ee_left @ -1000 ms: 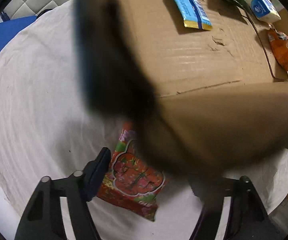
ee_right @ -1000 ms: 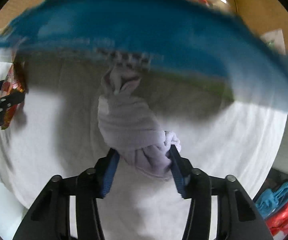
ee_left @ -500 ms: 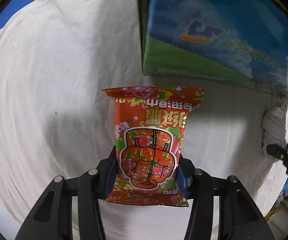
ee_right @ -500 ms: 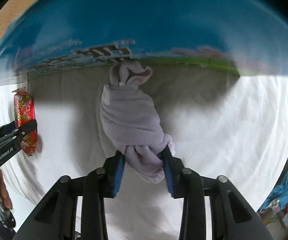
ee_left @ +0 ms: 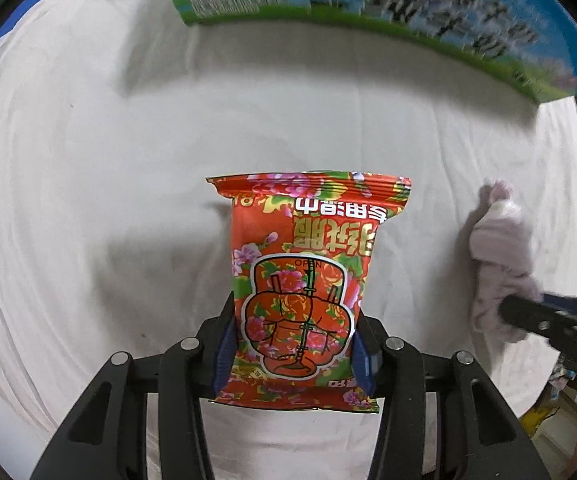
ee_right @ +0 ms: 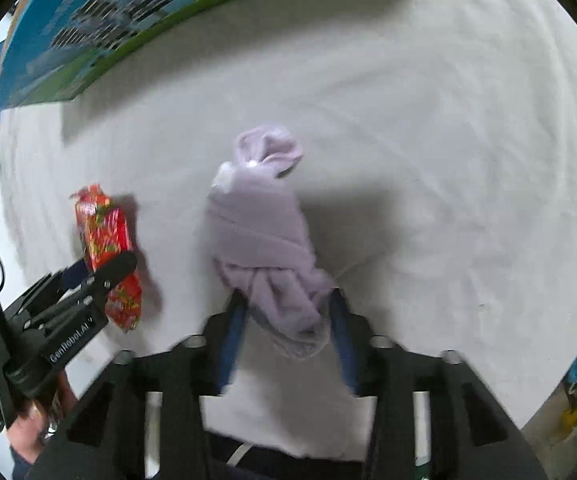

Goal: Organize soft objects
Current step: 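Grasp the red-orange candy bag with the left tool while the right tool grasps the lilac cloth, then carry both items into the box and open both tools to release them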

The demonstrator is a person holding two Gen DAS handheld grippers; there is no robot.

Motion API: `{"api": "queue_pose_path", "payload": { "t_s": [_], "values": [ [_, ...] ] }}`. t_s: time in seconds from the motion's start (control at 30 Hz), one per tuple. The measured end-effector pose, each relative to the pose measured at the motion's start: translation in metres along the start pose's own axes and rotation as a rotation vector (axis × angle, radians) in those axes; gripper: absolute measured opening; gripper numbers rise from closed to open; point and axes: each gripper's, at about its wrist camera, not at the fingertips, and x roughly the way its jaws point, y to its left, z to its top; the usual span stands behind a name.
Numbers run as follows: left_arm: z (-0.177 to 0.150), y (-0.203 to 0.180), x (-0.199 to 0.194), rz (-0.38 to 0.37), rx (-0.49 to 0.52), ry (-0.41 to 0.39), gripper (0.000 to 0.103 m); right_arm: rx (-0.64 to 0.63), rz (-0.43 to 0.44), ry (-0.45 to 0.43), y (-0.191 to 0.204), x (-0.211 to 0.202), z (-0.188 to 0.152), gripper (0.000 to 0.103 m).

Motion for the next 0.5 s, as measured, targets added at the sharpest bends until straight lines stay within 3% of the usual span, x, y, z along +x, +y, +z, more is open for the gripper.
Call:
{"api": "queue_pose_path", "payload": {
  "t_s": [0.03, 0.07, 0.17, 0.3, 0.37, 0.43, 0.5],
  "values": [
    [0.002, -0.003, 0.005, 0.002, -0.004, 0.009, 0.045, -0.005, -0.019, -0.032, -0.002, -0.004, 0.0, 0.073],
    [0.001, -0.002, 0.01, 0.006, -0.011, 0.015, 0.046, -0.01, -0.026, -0.061, -0.003, -0.009, -0.001, 0.076],
    [0.004, -0.005, 0.01, 0.02, -0.023, 0.004, 0.047, -0.031, -0.046, -0.119, 0.001, -0.014, -0.001, 0.076],
    [0.01, -0.018, 0.02, 0.056, -0.019, -0.008, 0.048, -0.042, -0.027, -0.085, 0.016, 0.002, 0.012, 0.075],
    [0.014, -0.033, 0.014, 0.058, -0.025, -0.009, 0.049, -0.039, -0.034, -0.071, 0.024, 0.015, 0.017, 0.074],
    [0.025, -0.038, 0.005, 0.05, -0.035, -0.005, 0.049, -0.047, -0.05, -0.054, 0.024, 0.019, 0.028, 0.054],
    [0.029, -0.043, 0.006, 0.051, -0.037, -0.005, 0.05, -0.05, -0.059, -0.037, 0.021, 0.025, 0.025, 0.052]
  ]
}}
